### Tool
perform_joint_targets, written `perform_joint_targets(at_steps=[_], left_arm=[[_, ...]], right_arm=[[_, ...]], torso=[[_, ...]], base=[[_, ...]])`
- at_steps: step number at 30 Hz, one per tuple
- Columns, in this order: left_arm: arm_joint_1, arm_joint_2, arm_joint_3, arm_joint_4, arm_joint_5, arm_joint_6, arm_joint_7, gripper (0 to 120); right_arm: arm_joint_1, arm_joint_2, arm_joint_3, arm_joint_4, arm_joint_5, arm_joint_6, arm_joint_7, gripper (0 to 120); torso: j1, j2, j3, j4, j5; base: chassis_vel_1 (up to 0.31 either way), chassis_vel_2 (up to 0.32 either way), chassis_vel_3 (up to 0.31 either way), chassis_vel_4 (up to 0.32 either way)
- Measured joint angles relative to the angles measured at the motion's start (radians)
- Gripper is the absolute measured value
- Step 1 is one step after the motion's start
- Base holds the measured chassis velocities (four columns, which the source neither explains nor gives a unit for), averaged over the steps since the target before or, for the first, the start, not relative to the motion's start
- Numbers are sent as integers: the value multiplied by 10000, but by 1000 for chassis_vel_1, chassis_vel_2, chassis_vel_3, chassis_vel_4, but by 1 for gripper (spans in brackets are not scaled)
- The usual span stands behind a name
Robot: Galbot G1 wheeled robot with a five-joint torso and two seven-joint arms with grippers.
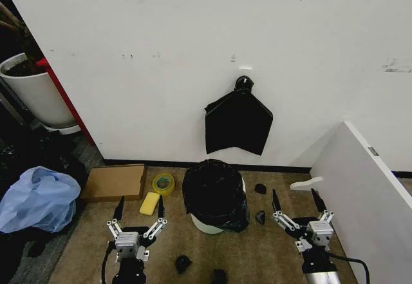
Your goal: Place the garbage bag over the trash bin.
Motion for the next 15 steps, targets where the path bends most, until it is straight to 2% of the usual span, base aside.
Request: perform_joint_targets(at_steps=[3,10,13,15], left_arm=[[-103,18,-118,-1,-144,113,40,100],[-1986,365,-2090,-338,-2366,1910,806,100],[-2310,396,-2361,-390,-2571,2072,874,100],[-2590,487,-2801,-515,-3111,2507,1154,100]], right_arm=[[0,0,0,0,0,0,0,100],[1,0,0,0,0,0,0,100],[0,-1,0,0,0,0,0,100],[0,-1,0,0,0,0,-1,100]], torso=[[0,0,0,2,0],[0,0,1,0,0],[0,1,1,-2,0],[1,0,2,1,-8]], base=[[0,0,0,0],[0,0,0,0],[0,0,0,0],[0,0,0,0]])
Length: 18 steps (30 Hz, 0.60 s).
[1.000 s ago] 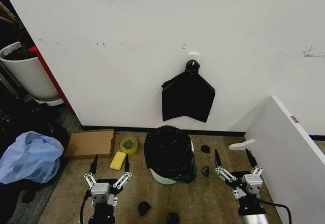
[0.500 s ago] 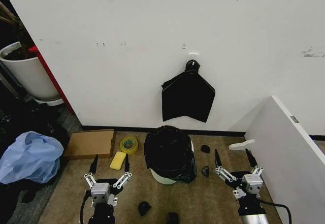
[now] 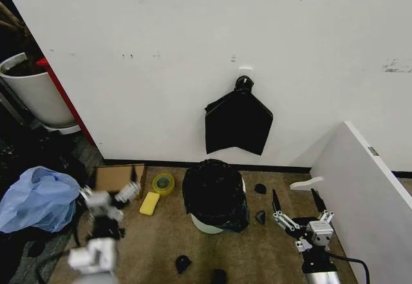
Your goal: Place the garbage bag over the trash bin.
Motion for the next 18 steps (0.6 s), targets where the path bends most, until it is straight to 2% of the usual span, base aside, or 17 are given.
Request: perform_joint_targets(at_steps=[1,2,3,5,7,18], left_arm=[[-136,55,-271,-95,-245,207,112,100],[-188,82,-462,-161,-406,352,163,100],[-196,80,-534,-191,-468,413,179,100],[-179,71,-553,-220,-492,463,213,100],[-134,36,-538,-227,-400,486,245,100],[34,-47,-306,-98,47,479,366,100]], right_arm=[[2,0,0,0,0,0,0,100],[-1,0,0,-1,0,-1,0,100],[1,0,0,-1,0,-1,0,100],[1,0,-1,-1,0,0,0,100],[1,0,0,-1,0,-1,0,100],[1,0,-1,-1,0,0,0,100]], torso=[[-1,1,-2,-6,8],[0,0,-1,-5,21],[0,0,0,1,15],[-1,1,-1,0,2],[-1,0,-1,-2,11],[-1,1,-1,-1,8]], base=[[0,0,0,0],[0,0,0,0],[0,0,0,0],[0,0,0,0],[0,0,0,0],[0,0,0,0]])
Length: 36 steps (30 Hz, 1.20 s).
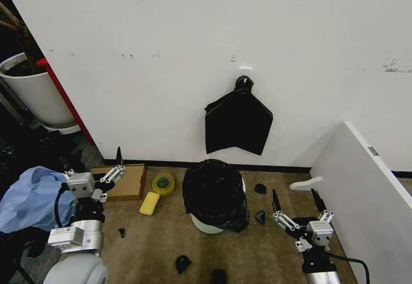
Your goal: Place the garbage bag over the trash bin.
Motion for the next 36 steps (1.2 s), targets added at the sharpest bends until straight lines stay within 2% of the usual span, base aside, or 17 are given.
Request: perform_joint_targets(at_steps=[17,23,36], left_arm=[[259,35,204,137,500,-199,292,100],[158,-28,272,479,734,-299,305,100],[111,108,217,411,728,-204,297,100]], right_arm=[[0,0,0,0,0,0,0,100],[0,0,0,0,0,1,0,100],[0,0,0,0,0,0,0,100]], torso=[[0,1,0,0,1],[0,1,0,0,-1],[0,1,0,0,0]], base=[[0,0,0,0],[0,0,0,0],[0,0,0,0]])
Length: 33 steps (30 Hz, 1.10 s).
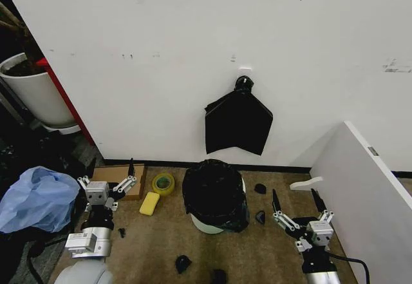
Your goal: Place the garbage bag over the trash bin.
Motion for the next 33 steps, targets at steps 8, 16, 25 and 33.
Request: perform_joint_targets(at_steps=[8,16,25,33], left_arm=[[45,-68,56,-37,37,-2,13,100],[94,-103,99,-36,110,-15,60,100],[166,-112,103,-63,185,-20,73,100],[187,-143,150,-64,288,-32,109,100]], right_arm=[[0,0,0,0,0,0,0,100],[0,0,0,0,0,0,0,100],[0,0,0,0,0,0,0,100],[0,0,0,0,0,0,0,100]], torso=[[0,0,0,0,0],[0,0,0,0,0],[0,0,0,0,0],[0,0,0,0,0]], base=[[0,0,0,0],[0,0,0,0],[0,0,0,0],[0,0,0,0]])
